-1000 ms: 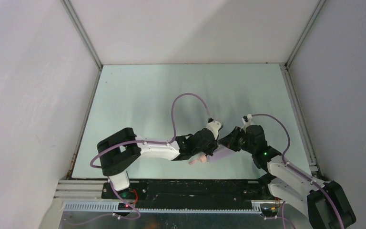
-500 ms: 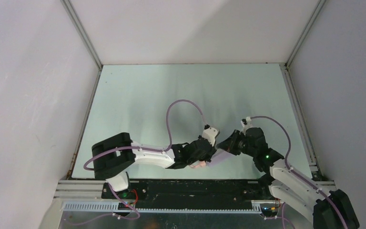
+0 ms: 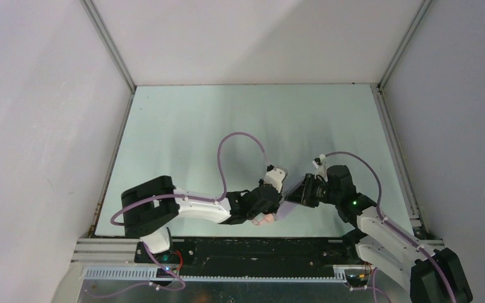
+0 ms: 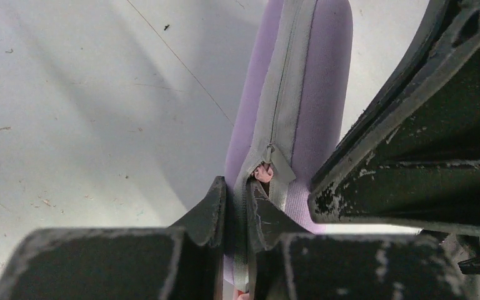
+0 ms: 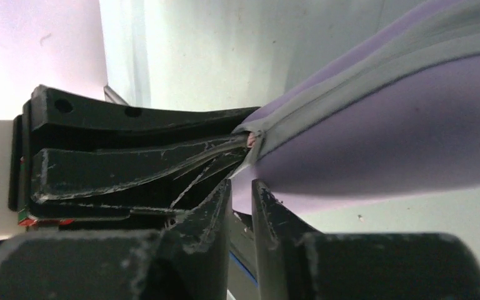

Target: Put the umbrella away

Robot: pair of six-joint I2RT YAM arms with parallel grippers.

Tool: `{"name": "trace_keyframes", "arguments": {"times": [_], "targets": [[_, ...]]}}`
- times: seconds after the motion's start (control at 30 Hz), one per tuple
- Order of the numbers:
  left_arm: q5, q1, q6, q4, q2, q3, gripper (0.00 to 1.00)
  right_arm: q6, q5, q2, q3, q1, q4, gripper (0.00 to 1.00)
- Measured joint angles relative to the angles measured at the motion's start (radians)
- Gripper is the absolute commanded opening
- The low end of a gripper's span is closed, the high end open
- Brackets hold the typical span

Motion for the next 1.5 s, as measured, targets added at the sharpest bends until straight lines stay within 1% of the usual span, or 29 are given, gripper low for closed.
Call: {"name": "trace_keyframes", "arguments": {"times": [0.03, 0.1, 0.13, 0.17, 0.2, 0.23, 0.27, 0.3, 0.33, 0.37, 0.5, 0.7, 0.77, 0.8, 0.87, 0.93, 1.0, 1.2, 1.37, 1.5], "targets": [[-0.003, -0.002, 0.0, 0.001, 0.0, 0.0, 0.1, -0.006, -0.006, -0.001, 0.0, 0.011, -0.001, 0.36], [-0.007, -0.005, 0.0, 0.003, -0.001, 0.0, 0.22, -0.026, -0.011, -0.014, 0.01, 0.011, -0.016, 0.4], [-0.006, -0.005, 0.0, 0.003, -0.003, -0.002, 0.26, -0.045, -0.004, -0.028, 0.02, 0.01, -0.032, 0.4], [-0.003, -0.005, 0.0, 0.002, -0.009, -0.006, 0.31, -0.065, 0.017, -0.05, 0.029, 0.007, -0.051, 0.43], [0.003, -0.005, -0.001, -0.005, -0.019, -0.009, 0.34, -0.079, 0.033, -0.068, 0.032, 0.005, -0.063, 0.47], [0.011, -0.005, 0.001, -0.012, -0.031, -0.013, 0.42, -0.093, 0.054, -0.096, 0.036, -0.001, -0.085, 0.58], [0.018, -0.005, 0.0, -0.019, -0.042, -0.017, 0.45, -0.1, 0.07, -0.115, 0.037, -0.007, -0.103, 0.62], [0.03, -0.005, 0.001, -0.028, -0.055, -0.022, 0.51, -0.104, 0.087, -0.134, 0.037, -0.015, -0.123, 0.67], [0.045, -0.005, 0.0, -0.038, -0.068, -0.025, 0.55, -0.108, 0.102, -0.148, 0.038, -0.026, -0.146, 0.68], [0.062, -0.004, 0.001, -0.047, -0.077, -0.025, 0.6, -0.109, 0.113, -0.159, 0.039, -0.038, -0.168, 0.7], [0.156, 0.008, -0.002, -0.053, -0.094, -0.025, 0.71, -0.101, 0.157, -0.154, 0.039, -0.068, -0.232, 0.75], [0.315, 0.053, -0.016, -0.022, -0.084, -0.034, 0.73, -0.079, 0.176, -0.081, 0.037, -0.072, -0.254, 0.75], [0.362, 0.072, -0.035, 0.005, -0.072, -0.05, 0.79, -0.07, 0.174, -0.064, 0.034, -0.072, -0.244, 0.72], [0.386, 0.081, -0.042, 0.02, -0.063, -0.059, 0.84, -0.068, 0.171, -0.056, 0.032, -0.072, -0.239, 0.7], [0.423, 0.097, -0.063, 0.053, -0.051, -0.076, 0.91, -0.058, 0.168, -0.038, 0.032, -0.072, -0.23, 0.67], [0.447, 0.103, -0.069, 0.085, -0.05, -0.093, 0.95, -0.051, 0.163, -0.027, 0.032, -0.072, -0.217, 0.64], [0.478, 0.1, -0.068, 0.111, -0.05, -0.109, 0.99, -0.049, 0.157, -0.021, 0.031, -0.072, -0.207, 0.64], [0.501, 0.055, -0.01, 0.109, -0.05, -0.115, 1.0, -0.031, 0.138, -0.013, 0.017, -0.072, -0.175, 0.64], [0.46, 0.009, 0.032, 0.042, -0.025, -0.05, 1.0, -0.008, 0.116, 0.012, 0.01, -0.072, -0.141, 0.65], [0.417, -0.015, 0.033, 0.029, -0.014, -0.022, 0.98, 0.001, 0.109, -0.001, -0.001, -0.073, -0.134, 0.65]]}}
